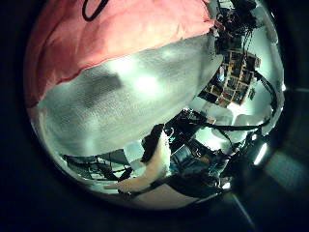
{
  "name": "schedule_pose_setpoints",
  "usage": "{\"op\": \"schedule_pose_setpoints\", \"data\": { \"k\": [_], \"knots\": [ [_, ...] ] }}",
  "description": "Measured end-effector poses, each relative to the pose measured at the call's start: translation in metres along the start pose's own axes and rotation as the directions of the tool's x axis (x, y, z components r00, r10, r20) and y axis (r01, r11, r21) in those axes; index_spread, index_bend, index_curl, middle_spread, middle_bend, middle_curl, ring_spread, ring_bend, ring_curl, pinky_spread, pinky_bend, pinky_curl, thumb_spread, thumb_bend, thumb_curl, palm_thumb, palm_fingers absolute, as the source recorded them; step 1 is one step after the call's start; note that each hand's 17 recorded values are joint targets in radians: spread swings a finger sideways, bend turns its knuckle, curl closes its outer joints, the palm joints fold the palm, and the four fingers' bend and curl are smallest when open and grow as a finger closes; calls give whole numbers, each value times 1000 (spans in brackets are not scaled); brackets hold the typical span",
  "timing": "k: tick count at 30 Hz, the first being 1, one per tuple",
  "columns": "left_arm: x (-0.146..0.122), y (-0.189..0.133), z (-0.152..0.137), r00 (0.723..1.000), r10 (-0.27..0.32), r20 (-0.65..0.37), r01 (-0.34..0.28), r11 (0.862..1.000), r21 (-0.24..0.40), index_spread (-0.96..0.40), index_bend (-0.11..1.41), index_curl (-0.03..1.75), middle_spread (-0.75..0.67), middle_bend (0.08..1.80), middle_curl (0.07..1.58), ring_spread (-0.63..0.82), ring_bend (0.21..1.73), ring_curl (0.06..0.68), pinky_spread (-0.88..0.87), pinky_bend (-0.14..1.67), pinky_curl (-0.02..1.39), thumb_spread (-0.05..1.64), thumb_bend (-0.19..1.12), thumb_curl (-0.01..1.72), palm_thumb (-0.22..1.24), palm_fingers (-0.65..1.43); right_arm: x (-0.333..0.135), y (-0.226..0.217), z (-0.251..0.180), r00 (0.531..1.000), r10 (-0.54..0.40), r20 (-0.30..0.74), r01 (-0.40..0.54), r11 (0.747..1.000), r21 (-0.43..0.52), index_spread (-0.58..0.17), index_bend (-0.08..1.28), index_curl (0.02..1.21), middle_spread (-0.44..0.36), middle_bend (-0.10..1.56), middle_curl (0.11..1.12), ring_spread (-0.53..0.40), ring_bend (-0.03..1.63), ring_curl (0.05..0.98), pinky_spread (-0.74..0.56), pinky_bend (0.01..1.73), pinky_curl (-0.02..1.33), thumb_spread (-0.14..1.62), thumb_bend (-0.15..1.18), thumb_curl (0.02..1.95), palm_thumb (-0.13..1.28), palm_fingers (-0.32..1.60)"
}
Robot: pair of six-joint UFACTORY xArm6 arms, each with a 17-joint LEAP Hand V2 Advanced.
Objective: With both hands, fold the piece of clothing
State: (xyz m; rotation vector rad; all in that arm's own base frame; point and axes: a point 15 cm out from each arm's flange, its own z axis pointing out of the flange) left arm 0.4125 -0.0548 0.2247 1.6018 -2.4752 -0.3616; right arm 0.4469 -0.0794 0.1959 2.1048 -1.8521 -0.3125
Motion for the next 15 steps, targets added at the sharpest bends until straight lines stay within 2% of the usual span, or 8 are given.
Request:
{"op": "schedule_pose_setpoints", "data": {
  "k": [7,15],
  "knots": [
    [-2,4,-3,1000,-4,-3,4,1000,-3,68,161,293,318,179,275,568,437,230,574,237,320,1121,-21,289,183,-28,-2,7,-16,1000,-27,-3,27,999,39,-336,1059,863,-205,1207,934,-263,1304,768,-262,1247,842,933,73,680,1187,1085],
    [-1,8,-2,1000,-7,-3,7,1000,-4,68,165,298,316,181,278,568,433,230,574,234,319,1121,-21,290,183,-24,-2,26,-55,999,-49,-24,52,990,129,-296,1089,886,-171,1265,930,-246,1325,810,-214,1256,955,919,78,800,1187,1069]
  ]
}}
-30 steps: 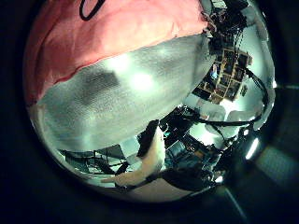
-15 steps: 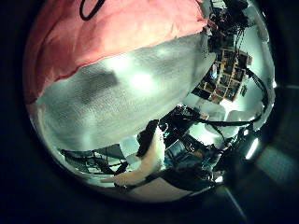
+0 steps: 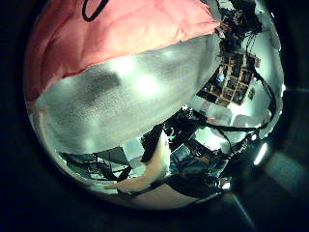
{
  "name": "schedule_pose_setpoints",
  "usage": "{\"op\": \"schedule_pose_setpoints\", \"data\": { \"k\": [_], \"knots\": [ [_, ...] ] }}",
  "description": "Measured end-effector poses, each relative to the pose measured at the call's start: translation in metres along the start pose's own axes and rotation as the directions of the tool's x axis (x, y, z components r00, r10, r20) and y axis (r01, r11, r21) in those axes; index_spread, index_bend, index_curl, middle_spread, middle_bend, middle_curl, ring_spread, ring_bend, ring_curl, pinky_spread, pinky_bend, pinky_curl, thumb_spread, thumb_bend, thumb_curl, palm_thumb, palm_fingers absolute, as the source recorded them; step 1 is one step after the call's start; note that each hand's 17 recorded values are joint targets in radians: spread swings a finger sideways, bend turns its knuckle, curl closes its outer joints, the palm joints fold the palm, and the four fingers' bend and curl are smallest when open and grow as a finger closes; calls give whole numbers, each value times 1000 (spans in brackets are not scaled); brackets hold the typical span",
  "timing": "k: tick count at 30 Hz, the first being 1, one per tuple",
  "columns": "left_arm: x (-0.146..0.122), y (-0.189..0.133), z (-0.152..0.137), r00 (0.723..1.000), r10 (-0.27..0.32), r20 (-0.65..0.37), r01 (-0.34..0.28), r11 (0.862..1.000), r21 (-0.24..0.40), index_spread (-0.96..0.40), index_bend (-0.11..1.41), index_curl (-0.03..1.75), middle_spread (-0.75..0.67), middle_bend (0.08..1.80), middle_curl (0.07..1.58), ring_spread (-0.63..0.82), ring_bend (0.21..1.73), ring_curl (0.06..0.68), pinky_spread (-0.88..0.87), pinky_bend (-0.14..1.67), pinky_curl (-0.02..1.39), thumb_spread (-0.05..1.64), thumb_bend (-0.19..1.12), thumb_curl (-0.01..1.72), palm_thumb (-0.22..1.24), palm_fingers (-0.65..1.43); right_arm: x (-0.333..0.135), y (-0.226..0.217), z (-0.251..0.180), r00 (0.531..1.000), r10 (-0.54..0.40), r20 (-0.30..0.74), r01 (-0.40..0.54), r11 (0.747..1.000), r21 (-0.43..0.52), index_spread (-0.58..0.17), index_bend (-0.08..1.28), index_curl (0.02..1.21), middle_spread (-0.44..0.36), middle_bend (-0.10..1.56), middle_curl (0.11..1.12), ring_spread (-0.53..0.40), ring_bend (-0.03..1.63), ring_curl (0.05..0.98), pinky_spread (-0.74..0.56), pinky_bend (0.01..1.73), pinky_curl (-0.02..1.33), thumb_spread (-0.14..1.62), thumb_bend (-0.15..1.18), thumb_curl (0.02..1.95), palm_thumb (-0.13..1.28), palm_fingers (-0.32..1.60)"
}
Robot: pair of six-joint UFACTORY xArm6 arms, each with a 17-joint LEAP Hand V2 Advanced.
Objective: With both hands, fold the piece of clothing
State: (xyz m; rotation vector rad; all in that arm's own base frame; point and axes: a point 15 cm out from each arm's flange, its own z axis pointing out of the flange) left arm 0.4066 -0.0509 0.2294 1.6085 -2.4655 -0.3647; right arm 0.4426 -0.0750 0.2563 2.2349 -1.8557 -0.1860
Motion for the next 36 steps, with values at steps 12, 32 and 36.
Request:
{"op": "schedule_pose_setpoints", "data": {
  "k": [12,32,36],
  "knots": [
    [-16,11,18,999,-43,-21,43,999,-23,81,166,305,316,180,282,568,428,229,574,230,317,1133,-20,289,188,-21,-32,29,-76,997,-52,-48,57,991,118,-266,1104,887,-146,1296,905,-237,1326,841,-196,1212,1063,908,71,952,1157,1075],
    [-28,25,32,996,-72,-43,72,997,-9,82,162,304,303,180,285,561,436,235,573,236,322,1161,-16,291,224,-23,-175,47,-160,954,-282,-106,301,910,286,-252,1108,881,-132,1313,868,-232,1315,863,-192,1152,1169,894,55,1174,1114,1087],
    [-29,29,28,996,-73,-46,74,997,7,82,161,303,303,183,288,555,436,235,573,237,321,1164,-18,289,233,-20,-207,42,-168,943,-324,-80,332,887,321,-252,1107,880,-130,1316,863,-233,1313,866,-192,1145,1180,896,52,1205,1110,1088]
  ]
}}
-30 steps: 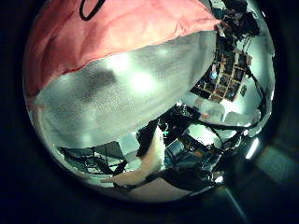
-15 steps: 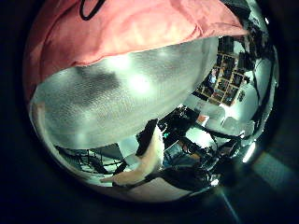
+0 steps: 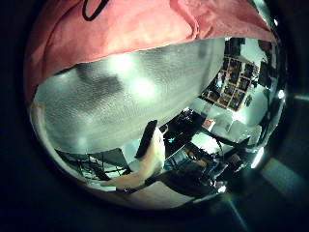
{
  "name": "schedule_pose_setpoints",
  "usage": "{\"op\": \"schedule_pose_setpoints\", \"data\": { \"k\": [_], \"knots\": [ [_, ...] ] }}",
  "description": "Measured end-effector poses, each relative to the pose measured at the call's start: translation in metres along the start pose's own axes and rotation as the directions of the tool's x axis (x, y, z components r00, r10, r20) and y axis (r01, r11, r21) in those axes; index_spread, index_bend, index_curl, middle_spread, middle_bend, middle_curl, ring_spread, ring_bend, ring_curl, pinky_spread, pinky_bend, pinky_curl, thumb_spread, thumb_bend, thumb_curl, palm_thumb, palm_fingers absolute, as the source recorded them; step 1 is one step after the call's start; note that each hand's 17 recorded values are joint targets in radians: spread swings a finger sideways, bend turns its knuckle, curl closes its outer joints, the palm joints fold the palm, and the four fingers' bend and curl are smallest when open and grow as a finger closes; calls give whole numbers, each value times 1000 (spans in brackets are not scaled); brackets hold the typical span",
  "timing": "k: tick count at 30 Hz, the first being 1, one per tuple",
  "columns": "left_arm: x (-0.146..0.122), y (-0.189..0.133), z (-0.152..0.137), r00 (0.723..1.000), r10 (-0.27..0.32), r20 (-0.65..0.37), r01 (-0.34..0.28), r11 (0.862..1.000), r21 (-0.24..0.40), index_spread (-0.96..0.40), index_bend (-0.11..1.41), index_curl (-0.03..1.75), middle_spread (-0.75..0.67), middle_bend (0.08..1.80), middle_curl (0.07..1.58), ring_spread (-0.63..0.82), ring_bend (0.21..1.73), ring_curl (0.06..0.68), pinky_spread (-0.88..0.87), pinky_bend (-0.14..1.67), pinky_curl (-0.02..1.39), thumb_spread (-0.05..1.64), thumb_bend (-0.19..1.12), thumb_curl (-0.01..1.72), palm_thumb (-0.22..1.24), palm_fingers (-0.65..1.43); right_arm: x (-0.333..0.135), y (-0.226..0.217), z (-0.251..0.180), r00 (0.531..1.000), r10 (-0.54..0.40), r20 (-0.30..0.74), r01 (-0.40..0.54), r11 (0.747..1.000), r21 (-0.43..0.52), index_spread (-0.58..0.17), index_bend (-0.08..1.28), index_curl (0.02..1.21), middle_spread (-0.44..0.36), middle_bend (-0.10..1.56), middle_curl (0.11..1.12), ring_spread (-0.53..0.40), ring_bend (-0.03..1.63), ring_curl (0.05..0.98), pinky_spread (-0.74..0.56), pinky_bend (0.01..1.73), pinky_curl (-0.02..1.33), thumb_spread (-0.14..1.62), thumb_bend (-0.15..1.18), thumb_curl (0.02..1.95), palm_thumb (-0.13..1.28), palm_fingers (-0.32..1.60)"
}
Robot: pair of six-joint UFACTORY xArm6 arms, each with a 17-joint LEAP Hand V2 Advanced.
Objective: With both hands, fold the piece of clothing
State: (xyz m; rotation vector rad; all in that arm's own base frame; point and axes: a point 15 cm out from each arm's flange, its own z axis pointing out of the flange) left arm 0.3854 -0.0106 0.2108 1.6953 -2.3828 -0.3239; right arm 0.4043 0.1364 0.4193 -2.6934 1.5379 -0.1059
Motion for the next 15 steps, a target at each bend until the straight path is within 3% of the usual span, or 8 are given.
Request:
{"op": "schedule_pose_setpoints", "data": {
  "k": [15],
  "knots": [
    [-32,35,-23,999,-34,-37,36,998,55,78,175,311,283,188,298,537,450,235,560,234,321,1172,-19,291,244,5,-104,-78,14,985,-132,115,127,991,45,-251,1104,878,-128,1326,847,-231,1310,873,-194,1125,1211,904,40,1301,1102,1094]
  ]
}}
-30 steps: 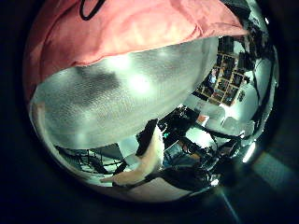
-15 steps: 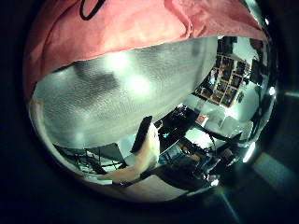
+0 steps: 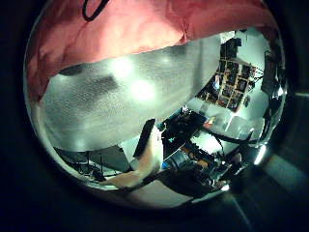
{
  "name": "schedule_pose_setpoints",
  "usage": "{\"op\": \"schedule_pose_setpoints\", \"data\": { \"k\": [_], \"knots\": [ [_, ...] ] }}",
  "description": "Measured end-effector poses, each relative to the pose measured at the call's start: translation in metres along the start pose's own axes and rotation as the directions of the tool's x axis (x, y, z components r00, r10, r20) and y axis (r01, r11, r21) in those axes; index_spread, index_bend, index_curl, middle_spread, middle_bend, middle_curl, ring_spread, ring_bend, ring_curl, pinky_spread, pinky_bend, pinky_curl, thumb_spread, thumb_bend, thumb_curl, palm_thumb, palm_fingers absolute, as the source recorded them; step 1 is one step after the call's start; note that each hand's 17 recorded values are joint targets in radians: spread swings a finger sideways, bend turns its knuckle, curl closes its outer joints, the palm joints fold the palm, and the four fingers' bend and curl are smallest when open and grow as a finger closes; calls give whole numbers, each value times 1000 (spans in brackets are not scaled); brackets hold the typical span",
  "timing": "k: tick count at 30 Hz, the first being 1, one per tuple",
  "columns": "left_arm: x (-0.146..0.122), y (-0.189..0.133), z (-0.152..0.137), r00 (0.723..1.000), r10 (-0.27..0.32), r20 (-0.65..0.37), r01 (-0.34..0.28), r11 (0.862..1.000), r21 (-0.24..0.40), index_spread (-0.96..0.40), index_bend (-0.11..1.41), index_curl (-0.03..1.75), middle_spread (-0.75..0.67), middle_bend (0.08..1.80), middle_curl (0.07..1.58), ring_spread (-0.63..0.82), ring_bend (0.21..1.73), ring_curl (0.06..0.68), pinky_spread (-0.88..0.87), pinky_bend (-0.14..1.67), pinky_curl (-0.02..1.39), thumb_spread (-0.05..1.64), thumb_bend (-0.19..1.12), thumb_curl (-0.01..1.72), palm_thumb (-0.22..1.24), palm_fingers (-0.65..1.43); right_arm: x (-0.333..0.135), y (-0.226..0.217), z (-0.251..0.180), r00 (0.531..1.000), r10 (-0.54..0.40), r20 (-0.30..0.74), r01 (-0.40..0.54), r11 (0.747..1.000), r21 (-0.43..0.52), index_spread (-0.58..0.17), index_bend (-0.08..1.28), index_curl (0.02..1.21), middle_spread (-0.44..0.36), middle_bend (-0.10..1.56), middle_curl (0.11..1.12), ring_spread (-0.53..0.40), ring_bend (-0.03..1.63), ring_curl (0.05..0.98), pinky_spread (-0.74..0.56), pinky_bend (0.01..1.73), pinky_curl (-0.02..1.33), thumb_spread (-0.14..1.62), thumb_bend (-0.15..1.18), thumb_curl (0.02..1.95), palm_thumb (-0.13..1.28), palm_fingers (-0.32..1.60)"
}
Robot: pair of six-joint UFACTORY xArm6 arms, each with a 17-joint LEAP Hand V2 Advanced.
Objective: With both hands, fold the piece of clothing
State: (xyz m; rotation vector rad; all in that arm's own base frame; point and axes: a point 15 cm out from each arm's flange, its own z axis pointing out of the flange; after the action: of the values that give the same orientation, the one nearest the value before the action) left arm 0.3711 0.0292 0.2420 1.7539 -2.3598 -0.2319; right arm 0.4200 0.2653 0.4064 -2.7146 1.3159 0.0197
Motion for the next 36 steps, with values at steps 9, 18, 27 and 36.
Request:
{"op": "schedule_pose_setpoints", "data": {
  "k": [9,18,27,36],
  "knots": [
    [-14,27,-45,994,-44,-96,55,992,113,54,200,348,245,182,305,517,427,225,550,191,307,1172,-12,304,287,71,-23,-35,34,999,-40,28,40,999,4,-251,1104,878,-128,1329,840,-230,1311,872,-195,1115,1221,915,23,1334,1088,1094],
    [-52,59,-62,981,-138,-133,158,975,156,42,192,376,227,180,303,505,424,223,537,188,296,1162,-18,319,347,88,-24,-60,85,998,-48,35,48,999,-14,-253,1098,879,-127,1326,836,-235,1312,870,-197,1110,1225,936,2,1348,1068,1094],
    [-84,88,-53,967,-222,-128,238,962,131,48,188,383,239,181,301,508,422,222,535,191,294,1156,-19,327,365,89,-40,-74,111,993,-57,106,59,998,-11,-255,1085,881,-135,1298,835,-234,1319,855,-202,1102,1209,987,-20,1238,925,1088],
    [-93,107,-58,960,-259,-102,270,955,121,50,190,391,247,180,299,509,420,220,535,190,293,1155,-20,328,366,91,-46,-83,144,981,-97,170,104,994,-33,-282,948,864,-152,1201,811,-234,1279,799,-251,1026,1111,1084,-19,1017,880,988]
  ]
}}
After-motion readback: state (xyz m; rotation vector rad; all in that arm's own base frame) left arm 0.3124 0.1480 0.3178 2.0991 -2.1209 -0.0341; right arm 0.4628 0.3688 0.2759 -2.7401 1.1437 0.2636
